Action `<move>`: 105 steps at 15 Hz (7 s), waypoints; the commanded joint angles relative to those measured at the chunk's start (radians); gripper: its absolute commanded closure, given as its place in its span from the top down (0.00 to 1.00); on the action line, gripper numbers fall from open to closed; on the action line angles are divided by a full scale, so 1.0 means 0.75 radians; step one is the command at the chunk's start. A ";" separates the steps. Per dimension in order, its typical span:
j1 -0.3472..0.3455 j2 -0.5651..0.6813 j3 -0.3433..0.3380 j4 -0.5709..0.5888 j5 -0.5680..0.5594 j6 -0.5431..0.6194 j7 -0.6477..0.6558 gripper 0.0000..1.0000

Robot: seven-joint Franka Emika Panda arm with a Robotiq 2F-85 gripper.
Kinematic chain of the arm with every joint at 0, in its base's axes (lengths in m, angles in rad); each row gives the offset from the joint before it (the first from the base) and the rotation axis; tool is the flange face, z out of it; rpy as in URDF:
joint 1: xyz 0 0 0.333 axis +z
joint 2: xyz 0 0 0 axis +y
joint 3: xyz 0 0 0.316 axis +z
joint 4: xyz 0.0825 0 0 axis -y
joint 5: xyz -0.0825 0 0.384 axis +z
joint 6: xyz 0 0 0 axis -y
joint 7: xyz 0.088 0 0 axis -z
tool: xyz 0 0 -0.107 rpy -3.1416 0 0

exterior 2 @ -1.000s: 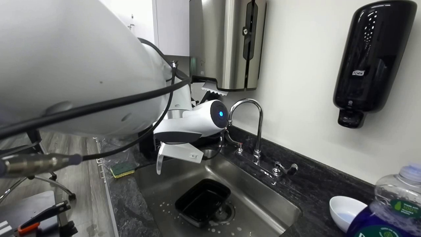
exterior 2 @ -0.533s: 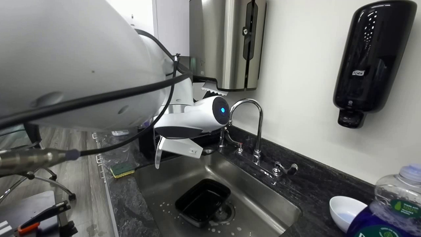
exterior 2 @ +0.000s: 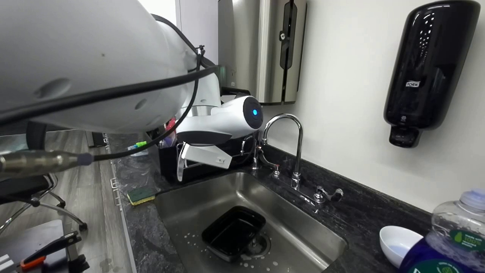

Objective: Take the silver butter knife out of the black lunchbox and put it on the dishrack

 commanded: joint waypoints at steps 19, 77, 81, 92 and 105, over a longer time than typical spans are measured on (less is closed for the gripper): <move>0.060 0.006 0.149 -0.018 0.063 0.117 0.082 0.03; -0.103 0.246 0.445 -0.223 -0.056 0.348 0.362 0.03; -0.094 0.352 0.435 -0.273 -0.101 0.371 0.341 0.03; -0.047 0.351 0.377 -0.312 0.171 0.375 -0.040 0.03; 0.053 0.351 0.275 -0.257 0.160 0.404 -0.190 0.03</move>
